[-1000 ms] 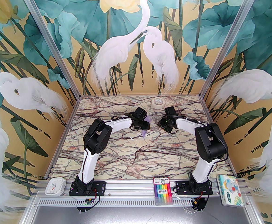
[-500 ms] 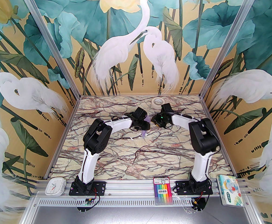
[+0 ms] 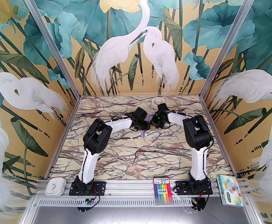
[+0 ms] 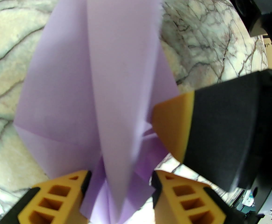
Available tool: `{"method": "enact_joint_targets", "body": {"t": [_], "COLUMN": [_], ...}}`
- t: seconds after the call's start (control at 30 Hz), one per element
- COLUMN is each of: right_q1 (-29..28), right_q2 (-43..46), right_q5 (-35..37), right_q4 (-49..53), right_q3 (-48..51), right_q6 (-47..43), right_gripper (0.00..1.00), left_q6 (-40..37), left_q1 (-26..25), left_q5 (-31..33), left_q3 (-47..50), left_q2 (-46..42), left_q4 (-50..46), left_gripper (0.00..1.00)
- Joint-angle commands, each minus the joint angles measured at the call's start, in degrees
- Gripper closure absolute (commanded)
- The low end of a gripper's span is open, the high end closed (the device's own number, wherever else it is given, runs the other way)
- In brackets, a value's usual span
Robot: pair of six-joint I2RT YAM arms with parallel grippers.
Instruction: Fold a paper plane with a square sheet of paper (fold left side to right side)
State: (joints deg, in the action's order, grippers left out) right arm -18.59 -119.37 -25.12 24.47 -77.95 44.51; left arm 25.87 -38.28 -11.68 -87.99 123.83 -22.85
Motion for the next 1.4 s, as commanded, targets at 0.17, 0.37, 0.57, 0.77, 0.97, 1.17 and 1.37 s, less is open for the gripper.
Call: {"method": "enact_joint_targets", "body": {"t": [0.17, 0.37, 0.57, 0.77, 0.97, 1.17, 1.37], "right_q1": [0.14, 0.09, 0.10, 0.11, 0.16, 0.31, 1.86], "right_q2": [0.02, -0.39, -0.34, 0.10, 0.65, 3.83, 9.11], "right_q5": [1.88, 1.80, 1.54, 1.59, 1.84, 3.91, 7.07], "right_q4": [2.52, 2.16, 1.90, 1.28, 0.78, -0.10, -1.90], "right_q3": [1.18, 1.35, 1.62, 1.94, 2.58, 4.82, 9.49], "right_q6": [-2.24, -2.00, -1.63, -1.40, -0.93, -0.48, 1.01], "right_gripper": [0.84, 0.83, 0.82, 0.82, 0.80, 0.79, 0.76], "left_q6": [0.32, 0.83, 0.11, -2.06, -3.34, -4.66, -4.71], "left_q1": [0.08, 0.53, 0.58, -0.45, -1.46, -3.04, -3.30], "left_q5": [0.06, -0.92, -0.27, 3.98, 8.31, 11.64, 12.91], "left_q3": [3.10, 3.88, 1.72, -0.62, -3.62, -6.92, -7.45], "left_q2": [-3.60, -4.39, -1.64, 0.49, 2.12, 4.56, 4.93], "left_q4": [2.40, 3.56, 0.75, -2.88, -6.38, -9.68, -10.56], "left_gripper": [0.49, 0.48, 0.52, 0.57, 0.68, 0.73, 0.80]}}
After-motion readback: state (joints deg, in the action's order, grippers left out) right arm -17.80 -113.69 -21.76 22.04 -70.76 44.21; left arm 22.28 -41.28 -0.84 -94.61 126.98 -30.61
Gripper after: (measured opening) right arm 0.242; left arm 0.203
